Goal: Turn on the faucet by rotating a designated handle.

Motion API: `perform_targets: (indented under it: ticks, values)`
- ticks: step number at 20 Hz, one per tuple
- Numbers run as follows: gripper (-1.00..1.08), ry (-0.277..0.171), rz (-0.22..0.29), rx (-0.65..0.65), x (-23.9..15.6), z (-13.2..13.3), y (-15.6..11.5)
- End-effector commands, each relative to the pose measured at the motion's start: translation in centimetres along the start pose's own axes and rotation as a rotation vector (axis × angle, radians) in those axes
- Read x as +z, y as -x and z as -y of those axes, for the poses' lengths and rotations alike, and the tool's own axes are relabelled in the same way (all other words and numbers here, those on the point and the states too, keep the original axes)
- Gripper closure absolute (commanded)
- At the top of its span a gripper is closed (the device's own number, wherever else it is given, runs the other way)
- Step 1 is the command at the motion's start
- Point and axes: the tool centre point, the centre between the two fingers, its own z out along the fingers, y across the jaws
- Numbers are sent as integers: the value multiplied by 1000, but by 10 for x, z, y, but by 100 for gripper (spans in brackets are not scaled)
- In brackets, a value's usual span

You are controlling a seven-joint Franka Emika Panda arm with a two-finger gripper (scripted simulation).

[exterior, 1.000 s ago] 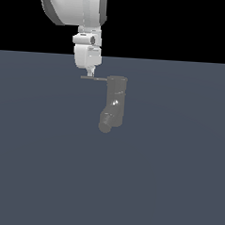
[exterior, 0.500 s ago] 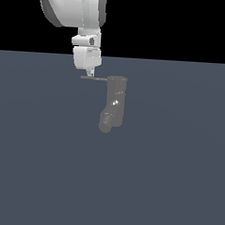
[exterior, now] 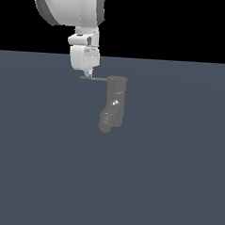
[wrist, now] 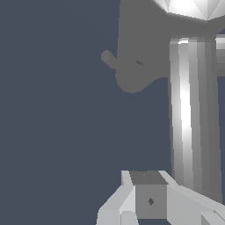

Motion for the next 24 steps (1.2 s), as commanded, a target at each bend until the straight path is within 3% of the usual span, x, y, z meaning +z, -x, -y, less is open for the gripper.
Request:
perform_targets:
  ticks: [1,24]
  values:
    - [108,2,-1,0,0,-7,-1]
    - [108,2,-1,1,0,-67,-3]
